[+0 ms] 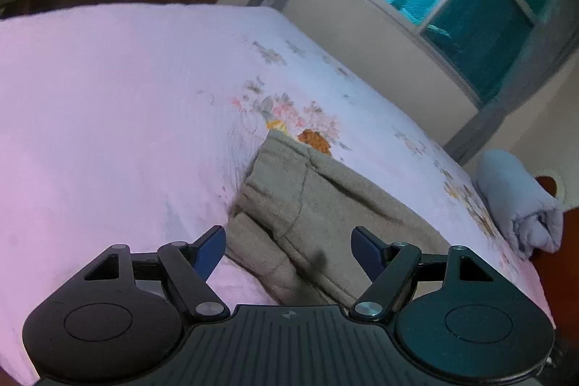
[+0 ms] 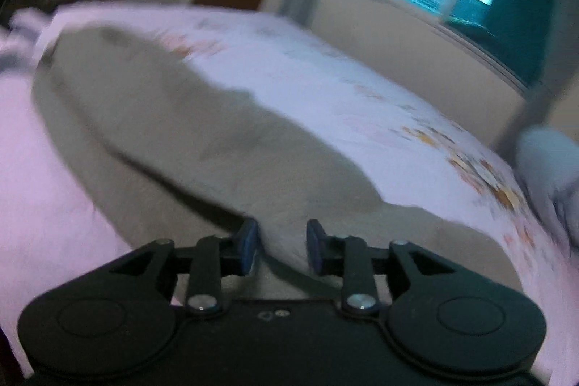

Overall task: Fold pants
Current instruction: 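Lift the hems with both grippers and fold the legs over toward the waistband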

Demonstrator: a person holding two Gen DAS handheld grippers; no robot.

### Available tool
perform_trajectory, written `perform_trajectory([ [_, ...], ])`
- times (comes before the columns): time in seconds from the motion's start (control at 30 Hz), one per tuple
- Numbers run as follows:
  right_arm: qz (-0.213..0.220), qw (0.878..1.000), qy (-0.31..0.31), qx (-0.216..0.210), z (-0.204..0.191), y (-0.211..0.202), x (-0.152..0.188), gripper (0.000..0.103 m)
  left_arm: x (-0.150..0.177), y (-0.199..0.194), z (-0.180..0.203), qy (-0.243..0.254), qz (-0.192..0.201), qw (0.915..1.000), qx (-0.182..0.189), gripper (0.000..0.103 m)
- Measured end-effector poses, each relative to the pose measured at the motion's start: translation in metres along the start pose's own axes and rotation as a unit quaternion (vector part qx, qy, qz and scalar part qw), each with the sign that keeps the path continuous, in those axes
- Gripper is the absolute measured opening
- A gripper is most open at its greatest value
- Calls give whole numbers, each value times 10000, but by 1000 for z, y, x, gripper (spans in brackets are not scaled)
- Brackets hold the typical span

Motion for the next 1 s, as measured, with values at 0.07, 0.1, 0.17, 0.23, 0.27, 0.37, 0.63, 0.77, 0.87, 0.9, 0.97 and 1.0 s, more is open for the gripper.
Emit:
perform_trajectory([
  [0.07, -21, 9974, 722, -27, 14, -5, -1, 22, -1, 9, -1, -217, -35, 9998, 15, 72],
  [0.1, -30, 9950, 998, -23, 19, -7, 1, 22, -1, 15, 0, -279, -44, 9996, 32, 67],
  [0.17, -112, 9871, 1598, -49, 29, -9, 11, 22, -1, 30, 2, -368, -123, 9992, 5, 66],
  [0.23, -205, 9749, 2213, -119, 37, -10, 23, 22, -5, 47, 1, -480, -136, 9988, -8, 66],
  [0.27, -271, 9665, 2547, -184, 41, -13, 32, 22, -8, 53, 1, -580, -150, 9982, -34, 64],
  [0.37, -518, 9261, 3708, -460, 55, -6, 53, 24, -12, 64, 2, -552, -114, 9976, -411, 35],
  [0.63, -674, 8420, 5296, -774, 64, 22, 82, 24, -18, 50, 1, -295, 99, 9966, -757, 81],
  [0.77, -732, 8263, 5517, -869, 64, 33, 83, 24, -25, 45, -4, -408, 129, 9971, -631, 87],
  [0.87, -757, 8174, 5639, -902, 57, 35, 86, 24, -30, 49, -1, -188, 50, 9972, -729, 72],
  [0.9, -756, 8161, 5657, -904, 57, 36, 88, 24, -31, 51, 0, -145, -13, 9971, -753, 49],
  [0.97, -766, 8143, 5682, -906, 56, 39, 88, 24, -31, 57, 0, -119, -153, 9964, -824, 44],
  [1.0, -767, 8142, 5683, -909, 56, 38, 86, 24, -31, 59, 0, -90, -235, 9959, -866, 44],
])
Point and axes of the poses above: each gripper's, at about its wrist camera, not at the fingertips, and y roughly the way its jaws point, z to its right, x to its underside, the point moved 5 cm from there along y, roughly the way its jaws point, and after that the axes turned 7 degrees about x, right-handed, at the moved point
